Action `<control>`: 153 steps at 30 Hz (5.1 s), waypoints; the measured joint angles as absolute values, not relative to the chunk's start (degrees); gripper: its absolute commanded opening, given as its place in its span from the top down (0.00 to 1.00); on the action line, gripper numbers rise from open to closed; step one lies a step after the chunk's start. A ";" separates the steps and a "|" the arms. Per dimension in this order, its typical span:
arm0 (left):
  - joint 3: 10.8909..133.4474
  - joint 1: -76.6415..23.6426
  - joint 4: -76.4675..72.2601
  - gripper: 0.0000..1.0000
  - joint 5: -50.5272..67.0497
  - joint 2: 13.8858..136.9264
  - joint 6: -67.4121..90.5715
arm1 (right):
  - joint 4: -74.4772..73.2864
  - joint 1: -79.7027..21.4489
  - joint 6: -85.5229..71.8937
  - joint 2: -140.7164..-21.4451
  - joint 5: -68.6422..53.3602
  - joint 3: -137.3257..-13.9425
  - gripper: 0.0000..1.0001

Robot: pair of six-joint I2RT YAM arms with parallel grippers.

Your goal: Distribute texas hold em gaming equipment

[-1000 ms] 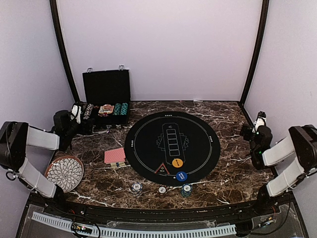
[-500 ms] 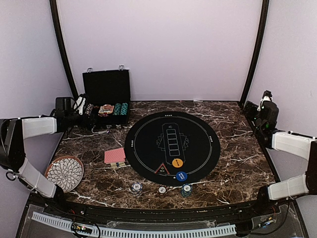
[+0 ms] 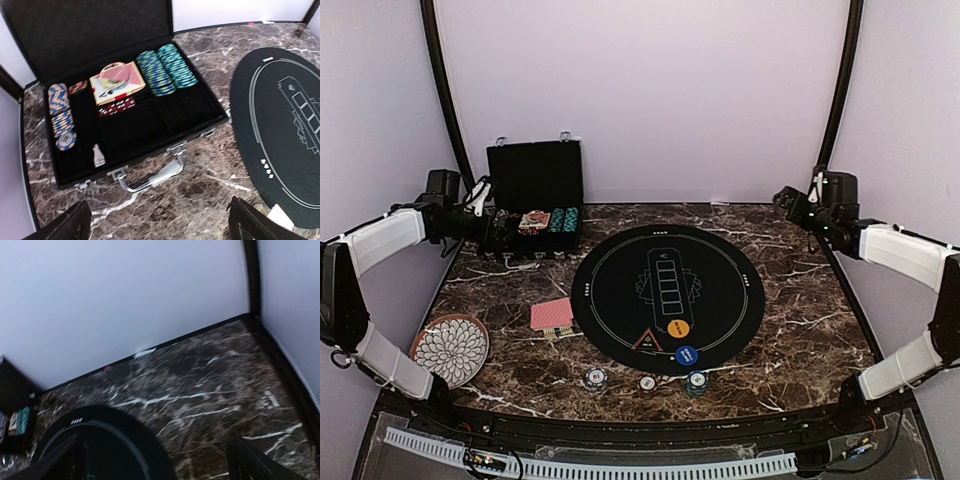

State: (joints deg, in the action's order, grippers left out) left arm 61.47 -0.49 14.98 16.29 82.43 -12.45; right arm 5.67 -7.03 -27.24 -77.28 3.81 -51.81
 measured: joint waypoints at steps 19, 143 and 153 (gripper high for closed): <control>66.61 -0.49 30.02 0.01 9.32 83.46 -16.53 | -15.00 -53.28 -16.12 -88.53 4.49 -60.20 0.26; 68.75 -0.80 42.98 0.01 26.87 82.00 -20.34 | -13.43 -49.69 -16.40 -104.62 -1.78 -69.73 0.21; 68.99 -1.26 42.89 0.01 28.10 82.11 -21.58 | -15.18 -56.55 -21.21 -99.31 5.52 -58.65 0.26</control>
